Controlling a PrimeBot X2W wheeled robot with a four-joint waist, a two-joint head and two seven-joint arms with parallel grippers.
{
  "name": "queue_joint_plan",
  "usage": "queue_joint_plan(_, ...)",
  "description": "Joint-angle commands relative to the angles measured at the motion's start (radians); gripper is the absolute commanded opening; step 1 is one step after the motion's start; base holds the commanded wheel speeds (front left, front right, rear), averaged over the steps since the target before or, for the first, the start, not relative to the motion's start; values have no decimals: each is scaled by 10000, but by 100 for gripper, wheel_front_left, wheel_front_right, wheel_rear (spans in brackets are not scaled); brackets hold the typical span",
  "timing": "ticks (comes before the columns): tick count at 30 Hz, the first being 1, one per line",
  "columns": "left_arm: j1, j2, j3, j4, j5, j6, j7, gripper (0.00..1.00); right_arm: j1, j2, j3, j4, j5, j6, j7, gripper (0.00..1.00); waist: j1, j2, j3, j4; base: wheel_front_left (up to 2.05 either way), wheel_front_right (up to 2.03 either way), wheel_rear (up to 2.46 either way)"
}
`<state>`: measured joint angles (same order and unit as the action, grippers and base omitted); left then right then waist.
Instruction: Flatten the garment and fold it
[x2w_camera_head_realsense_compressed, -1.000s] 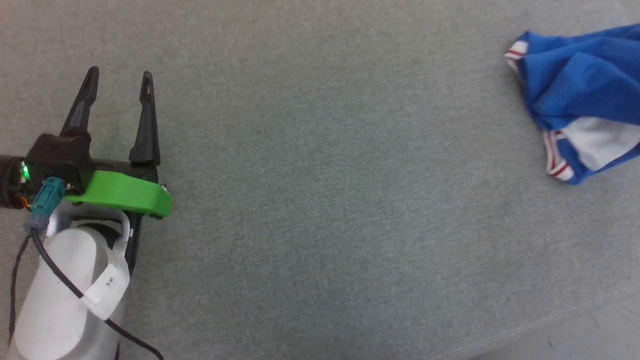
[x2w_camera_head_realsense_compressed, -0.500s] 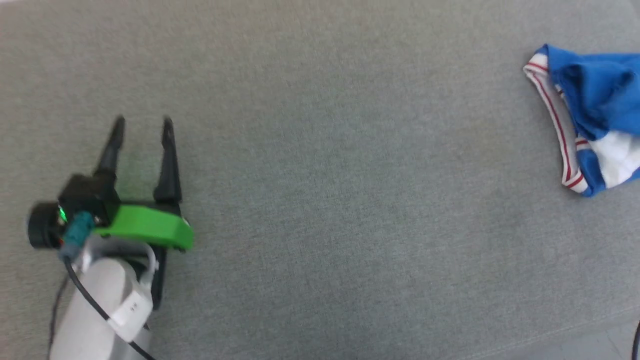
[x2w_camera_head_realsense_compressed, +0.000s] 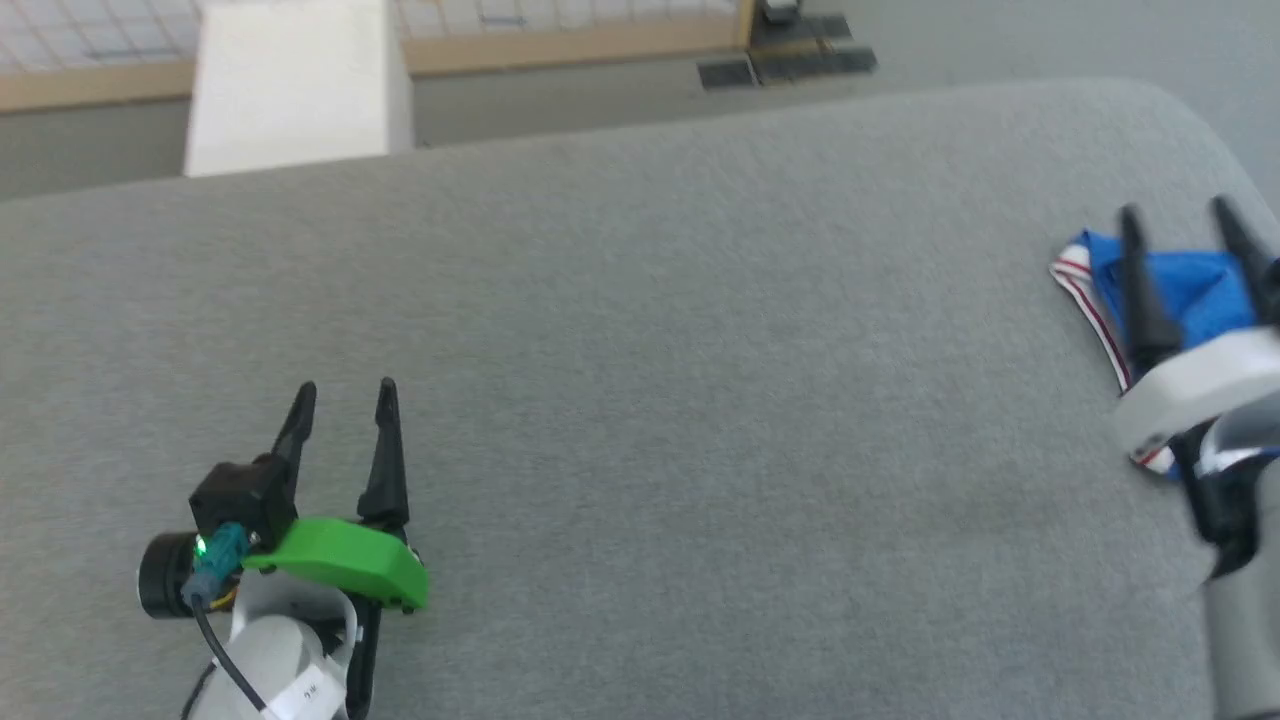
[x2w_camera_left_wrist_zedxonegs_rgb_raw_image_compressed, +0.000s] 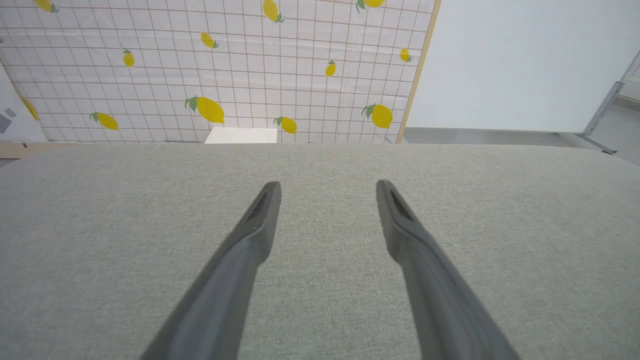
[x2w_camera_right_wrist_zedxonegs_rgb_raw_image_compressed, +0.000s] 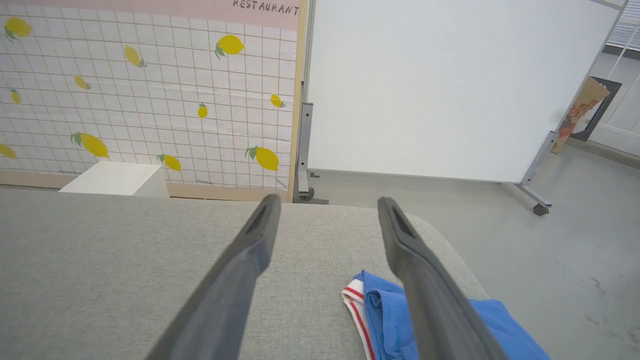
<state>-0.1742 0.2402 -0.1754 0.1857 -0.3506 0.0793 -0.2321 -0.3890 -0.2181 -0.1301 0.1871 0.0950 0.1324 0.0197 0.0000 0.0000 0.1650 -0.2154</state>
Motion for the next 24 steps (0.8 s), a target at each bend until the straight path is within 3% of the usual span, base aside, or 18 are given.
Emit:
queue_joint_plan(1, 168, -78, -18, 86, -72, -70, -100, 100, 394, 206, 145, -299, 150, -17, -205, 100, 0, 0, -940, 868, 0, 0, 0)
queue_joint_plan(10, 564, -407, -136, 439, -166, -223, -243, 100, 2513, 1341, 787, -1742, 203, -17, -1082, 100, 0, 0, -1543, 1342, 0, 0, 0)
queue_joint_plan(24, 756, -663, -50, 681, -35, -435, -293, 100, 4011, 1673, 853, -1920, 84, -17, -1488, 100, 0, 0, -1636, 1550, 0, 0, 0)
